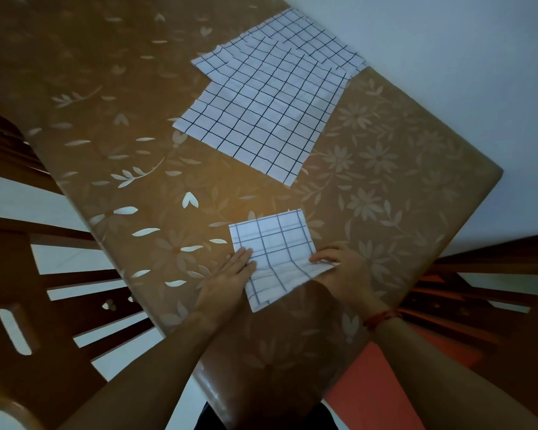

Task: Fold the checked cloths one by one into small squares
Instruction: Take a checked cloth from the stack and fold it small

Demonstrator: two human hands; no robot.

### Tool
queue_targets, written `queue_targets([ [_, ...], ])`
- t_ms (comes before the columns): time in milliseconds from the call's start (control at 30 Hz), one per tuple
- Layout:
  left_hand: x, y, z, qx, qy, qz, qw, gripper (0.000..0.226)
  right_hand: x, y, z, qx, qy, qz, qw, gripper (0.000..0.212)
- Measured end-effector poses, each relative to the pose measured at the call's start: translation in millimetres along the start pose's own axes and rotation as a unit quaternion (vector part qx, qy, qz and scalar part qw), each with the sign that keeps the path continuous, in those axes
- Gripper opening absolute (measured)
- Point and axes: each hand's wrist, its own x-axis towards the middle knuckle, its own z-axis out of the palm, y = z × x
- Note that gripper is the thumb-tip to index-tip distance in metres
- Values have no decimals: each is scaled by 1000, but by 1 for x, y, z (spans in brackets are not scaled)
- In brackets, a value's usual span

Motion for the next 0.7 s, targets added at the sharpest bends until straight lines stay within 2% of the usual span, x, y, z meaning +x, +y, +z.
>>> queue_targets([
  [200,-6,-2,-4,-38,19,-20,999,43,-4,12,3,-49,-31,-59,997,22],
  [267,-7,0,-8,-28,32,-14,999,44,-4,14,5,-42,-45,-56,996,20],
  [433,-13,-2,-10,-22,69,-14,997,30,-6,16,8,-61,-74,-41,995,18],
  [600,-16,-2,-11,-30,61,-50,996,18,-5,21,12,-52,-49,-42,997,20],
  [700,-15,-3,-10,-51,38,-74,995,22,-4,15,8,-49,-50,-23,997,26],
])
